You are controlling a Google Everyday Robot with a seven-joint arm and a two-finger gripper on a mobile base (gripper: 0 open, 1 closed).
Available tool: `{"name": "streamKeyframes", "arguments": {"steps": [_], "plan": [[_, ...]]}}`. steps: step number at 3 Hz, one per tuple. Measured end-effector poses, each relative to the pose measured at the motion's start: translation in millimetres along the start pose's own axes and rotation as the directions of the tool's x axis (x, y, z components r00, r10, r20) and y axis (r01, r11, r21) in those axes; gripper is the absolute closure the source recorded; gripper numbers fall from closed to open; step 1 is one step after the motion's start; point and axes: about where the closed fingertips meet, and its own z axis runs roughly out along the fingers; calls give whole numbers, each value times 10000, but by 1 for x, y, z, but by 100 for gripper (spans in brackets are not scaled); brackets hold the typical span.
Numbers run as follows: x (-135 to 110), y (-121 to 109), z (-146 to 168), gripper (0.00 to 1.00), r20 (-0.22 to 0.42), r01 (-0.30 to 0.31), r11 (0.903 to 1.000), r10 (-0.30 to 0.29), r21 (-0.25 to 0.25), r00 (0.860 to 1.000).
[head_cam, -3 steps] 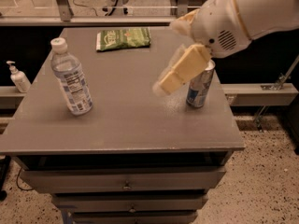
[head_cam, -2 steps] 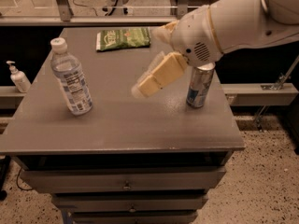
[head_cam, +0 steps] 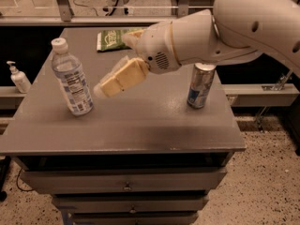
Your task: Knock blue plastic bottle over
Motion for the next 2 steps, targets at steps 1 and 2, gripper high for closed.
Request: {"name": "streamKeyframes", "arguments": {"steps": [1,2], "plan": [[-4,0,40,0,457,186,9997,-179,-142,9988],[2,-4,76,0,767,407,9991,-397,-122,9963]]}}
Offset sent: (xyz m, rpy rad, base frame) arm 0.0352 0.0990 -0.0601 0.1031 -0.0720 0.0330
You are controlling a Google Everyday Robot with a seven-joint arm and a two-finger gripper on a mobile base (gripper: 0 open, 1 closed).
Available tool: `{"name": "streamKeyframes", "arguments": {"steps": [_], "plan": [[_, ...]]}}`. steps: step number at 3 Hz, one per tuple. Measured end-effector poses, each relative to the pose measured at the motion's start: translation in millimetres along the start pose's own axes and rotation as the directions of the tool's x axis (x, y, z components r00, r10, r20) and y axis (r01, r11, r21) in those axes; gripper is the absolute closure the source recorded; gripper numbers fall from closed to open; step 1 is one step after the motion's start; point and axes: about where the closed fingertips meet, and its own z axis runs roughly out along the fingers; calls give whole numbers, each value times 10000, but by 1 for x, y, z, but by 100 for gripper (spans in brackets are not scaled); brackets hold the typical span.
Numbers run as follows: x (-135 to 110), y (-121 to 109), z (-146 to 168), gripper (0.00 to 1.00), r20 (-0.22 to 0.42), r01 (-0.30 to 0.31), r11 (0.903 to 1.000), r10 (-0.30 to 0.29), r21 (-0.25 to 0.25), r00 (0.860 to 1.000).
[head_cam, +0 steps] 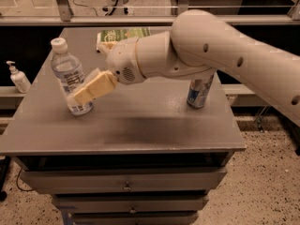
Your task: Knock blue plastic bottle over
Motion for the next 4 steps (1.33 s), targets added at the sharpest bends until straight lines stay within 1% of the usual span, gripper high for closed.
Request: {"name": "streamKeyframes", "arguments": {"steps": [1,2,3,4], "plan": [[5,-3,27,0,334,-11,10000,9,62,9994],[3,1,46,0,635,-292,9996,293,-26,9976],[1,7,60,18,794,-468,9988,477,-133,9957],[3,10,63,41,798,-517,9985,528,-158,9954]]}}
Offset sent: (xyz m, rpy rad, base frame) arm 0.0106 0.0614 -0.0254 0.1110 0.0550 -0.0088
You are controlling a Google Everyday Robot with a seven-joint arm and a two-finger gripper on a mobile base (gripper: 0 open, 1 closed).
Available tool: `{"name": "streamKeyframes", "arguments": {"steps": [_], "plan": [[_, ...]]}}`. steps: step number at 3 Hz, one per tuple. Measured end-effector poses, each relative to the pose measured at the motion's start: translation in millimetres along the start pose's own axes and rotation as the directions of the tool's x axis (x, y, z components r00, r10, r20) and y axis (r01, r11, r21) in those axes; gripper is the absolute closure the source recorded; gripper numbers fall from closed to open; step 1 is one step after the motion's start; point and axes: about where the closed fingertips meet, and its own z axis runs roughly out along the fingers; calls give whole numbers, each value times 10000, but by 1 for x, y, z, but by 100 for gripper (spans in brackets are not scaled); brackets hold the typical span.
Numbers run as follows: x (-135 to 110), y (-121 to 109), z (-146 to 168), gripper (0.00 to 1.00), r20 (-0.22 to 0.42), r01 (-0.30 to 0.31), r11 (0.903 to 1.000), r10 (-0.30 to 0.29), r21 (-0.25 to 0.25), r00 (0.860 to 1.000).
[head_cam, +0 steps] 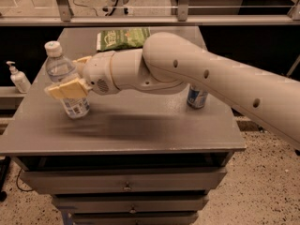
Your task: Knock blue plastic bottle over
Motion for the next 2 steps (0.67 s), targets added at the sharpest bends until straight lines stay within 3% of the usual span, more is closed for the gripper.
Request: {"name": "streamKeyframes", "arguments": {"steps": [2], "plan": [[6,-19,-22,87,-432,207,9996,-200,166,9989]]}}
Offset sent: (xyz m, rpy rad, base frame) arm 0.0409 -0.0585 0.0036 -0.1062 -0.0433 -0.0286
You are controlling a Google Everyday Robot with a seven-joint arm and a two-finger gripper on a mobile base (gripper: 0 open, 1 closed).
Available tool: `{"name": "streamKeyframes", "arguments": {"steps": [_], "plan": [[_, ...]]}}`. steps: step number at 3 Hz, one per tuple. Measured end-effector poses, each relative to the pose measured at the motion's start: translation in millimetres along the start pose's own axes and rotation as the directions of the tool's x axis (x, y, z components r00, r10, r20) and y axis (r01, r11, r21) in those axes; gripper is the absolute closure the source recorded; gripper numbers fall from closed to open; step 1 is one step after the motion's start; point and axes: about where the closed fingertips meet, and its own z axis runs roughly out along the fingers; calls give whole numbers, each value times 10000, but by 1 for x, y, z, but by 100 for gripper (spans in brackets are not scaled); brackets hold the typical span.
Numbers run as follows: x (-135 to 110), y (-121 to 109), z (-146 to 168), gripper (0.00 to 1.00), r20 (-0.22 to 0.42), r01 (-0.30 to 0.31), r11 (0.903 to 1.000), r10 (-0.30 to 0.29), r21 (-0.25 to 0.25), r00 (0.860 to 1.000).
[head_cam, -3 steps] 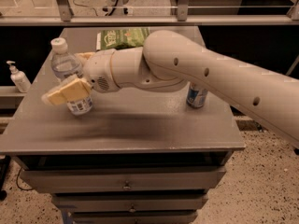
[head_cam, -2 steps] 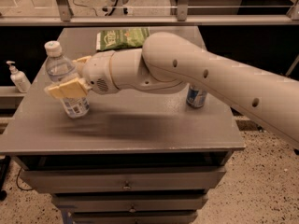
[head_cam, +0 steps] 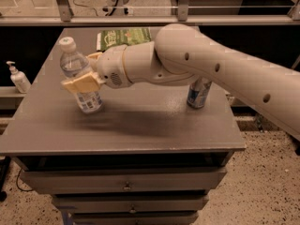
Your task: Knock blue plastic bottle over
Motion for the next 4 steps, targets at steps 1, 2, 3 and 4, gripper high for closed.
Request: {"name": "streamKeyframes", "arguments": {"steps": [1,2,3,4], "plan": [[-5,-26,-16,100,-712,614,9980,-624,-162,9955],[-15,-56,-25,100,-1827,1820,9809,-1917,-682,9643],[-22,-74,-26,100,-3101,3441,9221,-3841,-1772,8696],[-8,-63,-24,100,-4142,4451,8195,-5686,-3611,7108]]}}
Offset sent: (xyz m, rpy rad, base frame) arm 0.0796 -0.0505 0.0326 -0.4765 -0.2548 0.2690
